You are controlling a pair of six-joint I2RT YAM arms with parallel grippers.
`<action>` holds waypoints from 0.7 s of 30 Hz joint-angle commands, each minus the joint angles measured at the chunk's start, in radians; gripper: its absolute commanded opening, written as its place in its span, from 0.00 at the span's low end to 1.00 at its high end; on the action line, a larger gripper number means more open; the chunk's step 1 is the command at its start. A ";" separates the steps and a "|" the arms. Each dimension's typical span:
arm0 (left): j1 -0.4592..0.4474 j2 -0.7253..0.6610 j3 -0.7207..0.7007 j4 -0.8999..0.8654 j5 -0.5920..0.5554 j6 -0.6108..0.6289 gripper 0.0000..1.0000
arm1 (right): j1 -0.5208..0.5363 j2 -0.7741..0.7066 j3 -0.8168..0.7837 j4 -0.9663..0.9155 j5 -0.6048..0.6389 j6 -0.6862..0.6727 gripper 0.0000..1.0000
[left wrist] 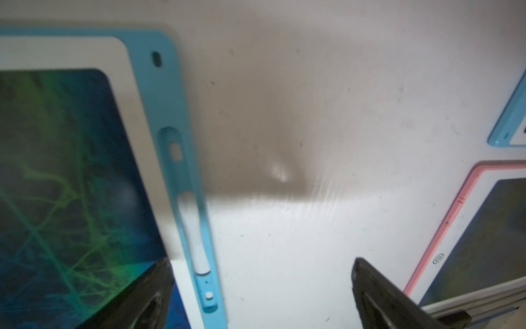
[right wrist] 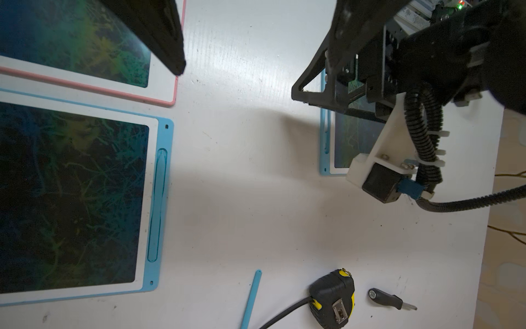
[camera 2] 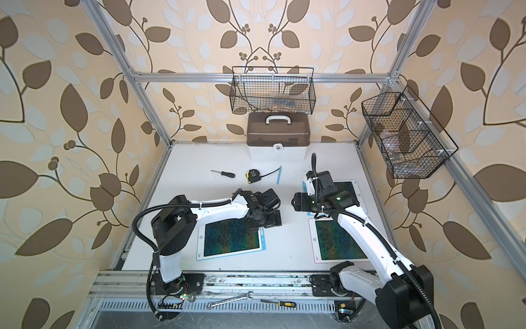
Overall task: Place the stylus back onto the writing tablet
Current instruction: Move the writing tablet to the center of the board, then pick up the stylus from the center of the board.
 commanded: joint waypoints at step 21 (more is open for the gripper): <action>0.176 -0.388 -0.179 -0.107 -0.001 0.247 0.97 | 0.153 0.395 0.348 -0.079 0.308 0.181 0.76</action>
